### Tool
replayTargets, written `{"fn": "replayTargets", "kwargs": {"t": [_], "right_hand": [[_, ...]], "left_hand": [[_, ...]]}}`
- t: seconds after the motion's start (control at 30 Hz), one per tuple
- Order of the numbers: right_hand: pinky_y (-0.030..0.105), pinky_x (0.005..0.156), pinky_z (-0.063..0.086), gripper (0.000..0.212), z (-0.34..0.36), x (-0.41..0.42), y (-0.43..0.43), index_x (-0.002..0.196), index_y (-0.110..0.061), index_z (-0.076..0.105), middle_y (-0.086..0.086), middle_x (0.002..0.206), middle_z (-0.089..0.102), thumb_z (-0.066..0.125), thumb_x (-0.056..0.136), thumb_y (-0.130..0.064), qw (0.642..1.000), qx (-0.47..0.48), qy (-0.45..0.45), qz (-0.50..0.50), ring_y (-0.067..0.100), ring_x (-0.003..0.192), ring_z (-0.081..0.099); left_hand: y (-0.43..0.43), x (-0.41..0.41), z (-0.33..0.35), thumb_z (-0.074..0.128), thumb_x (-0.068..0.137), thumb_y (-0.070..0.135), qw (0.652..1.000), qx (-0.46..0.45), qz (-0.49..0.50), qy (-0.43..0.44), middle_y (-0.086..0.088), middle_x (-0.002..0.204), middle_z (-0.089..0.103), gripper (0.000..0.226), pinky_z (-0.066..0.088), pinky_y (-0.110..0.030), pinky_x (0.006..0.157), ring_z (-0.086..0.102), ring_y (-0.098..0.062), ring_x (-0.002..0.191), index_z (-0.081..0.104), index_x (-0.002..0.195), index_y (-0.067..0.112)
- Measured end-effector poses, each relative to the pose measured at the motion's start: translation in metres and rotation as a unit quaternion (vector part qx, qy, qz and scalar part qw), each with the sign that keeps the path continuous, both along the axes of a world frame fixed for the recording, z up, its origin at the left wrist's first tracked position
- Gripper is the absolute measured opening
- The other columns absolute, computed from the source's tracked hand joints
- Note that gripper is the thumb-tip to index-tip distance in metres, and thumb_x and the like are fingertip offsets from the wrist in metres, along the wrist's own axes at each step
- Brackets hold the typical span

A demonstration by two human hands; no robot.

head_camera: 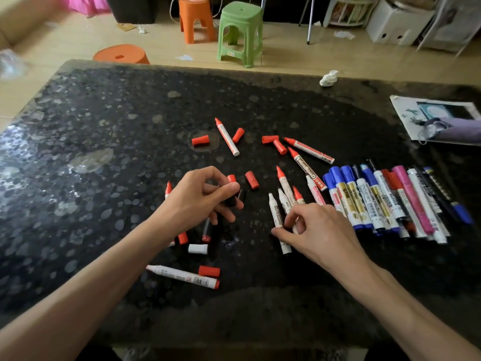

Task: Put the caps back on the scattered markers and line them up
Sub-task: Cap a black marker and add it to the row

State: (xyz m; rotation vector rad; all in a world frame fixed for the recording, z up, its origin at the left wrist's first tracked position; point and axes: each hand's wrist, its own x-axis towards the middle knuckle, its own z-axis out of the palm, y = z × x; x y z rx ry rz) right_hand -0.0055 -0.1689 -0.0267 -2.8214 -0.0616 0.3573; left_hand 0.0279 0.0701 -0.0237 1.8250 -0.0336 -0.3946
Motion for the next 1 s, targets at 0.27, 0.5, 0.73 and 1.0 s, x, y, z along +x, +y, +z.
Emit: {"fn": "replayTargets", "kwargs": {"t": [0.27,0.5,0.73,1.0], "right_hand": [[0.029,0.071,0.055,0.027,-0.002,-0.001,0.004,0.089,-0.032,0.065,-0.011,0.072,0.061,0.073,0.087,-0.058,0.999,0.023,-0.004,-0.024,0.004,0.072,0.060],[0.025,0.078,0.057,0.016,0.008,0.005,-0.011,0.106,-0.032,0.061,-0.016,0.090,0.068,0.066,0.097,-0.045,0.985,0.156,-0.076,0.001,-0.001,0.086,0.066],[0.006,0.080,0.044,0.018,0.002,0.009,-0.011,0.121,-0.030,0.063,-0.018,0.104,0.064,0.059,0.104,-0.026,0.967,0.213,-0.124,0.064,-0.008,0.104,0.058],[0.018,0.085,0.050,0.017,-0.003,0.015,-0.010,0.119,-0.030,0.062,-0.014,0.107,0.062,0.057,0.105,-0.022,0.961,0.217,-0.158,0.072,0.001,0.103,0.060]], "left_hand": [[0.002,0.006,-0.011,0.059,0.103,0.025,0.999,0.024,0.014,-0.029,-0.005,0.079,0.075,0.015,0.051,-0.025,0.051,0.066,-0.019,0.060,0.058,0.100,0.010],[0.006,0.005,-0.009,0.069,0.096,0.029,0.996,0.067,0.029,-0.056,0.001,0.075,0.075,0.013,0.048,-0.017,0.054,0.057,-0.007,0.055,0.069,0.101,0.016],[0.010,0.005,-0.007,0.061,0.101,0.008,0.997,0.041,0.012,-0.067,-0.002,0.080,0.072,0.017,0.051,-0.021,0.051,0.062,-0.006,0.057,0.074,0.111,0.012],[0.008,0.004,-0.003,0.067,0.097,0.006,0.998,0.032,-0.001,-0.060,0.005,0.082,0.079,0.010,0.051,-0.019,0.053,0.073,-0.011,0.064,0.068,0.106,0.010]]}}
